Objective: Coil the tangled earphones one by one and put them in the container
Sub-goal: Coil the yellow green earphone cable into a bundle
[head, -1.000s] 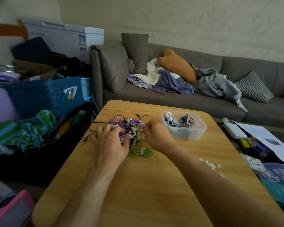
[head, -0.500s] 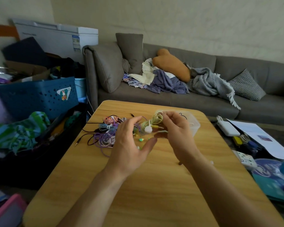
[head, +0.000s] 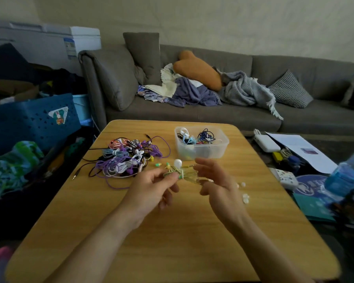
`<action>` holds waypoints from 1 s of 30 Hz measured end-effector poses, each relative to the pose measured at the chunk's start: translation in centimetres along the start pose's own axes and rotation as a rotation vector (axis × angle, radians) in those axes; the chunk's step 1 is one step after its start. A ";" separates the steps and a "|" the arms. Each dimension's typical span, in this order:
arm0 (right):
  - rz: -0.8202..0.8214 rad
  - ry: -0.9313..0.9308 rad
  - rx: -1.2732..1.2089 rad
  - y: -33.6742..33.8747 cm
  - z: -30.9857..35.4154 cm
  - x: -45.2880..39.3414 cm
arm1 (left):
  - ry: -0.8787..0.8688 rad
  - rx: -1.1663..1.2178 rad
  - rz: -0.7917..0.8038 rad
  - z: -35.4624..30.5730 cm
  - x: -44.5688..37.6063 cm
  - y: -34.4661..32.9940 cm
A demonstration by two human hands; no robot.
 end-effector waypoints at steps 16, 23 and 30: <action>0.047 -0.192 0.471 -0.6 -1.7 -0.1 | 0.260 0.370 -0.039 0.8 0.4 0.1; 0.178 -0.266 0.392 -0.5 -1.2 0.1 | 0.226 0.368 -0.091 0.5 0.2 0.5; 0.251 -0.019 0.532 -0.6 -0.4 0.4 | 0.244 0.422 -0.112 0.2 -0.1 0.9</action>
Point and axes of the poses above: each hand's wrist, its own x-axis away from the middle knuckle, its own y-axis out of the back of the hand, z = x × y, the point moved 2 cm from there along -x, towards the middle knuckle, and after that the axes turned 11 degrees about z, right-handed, at the moved point
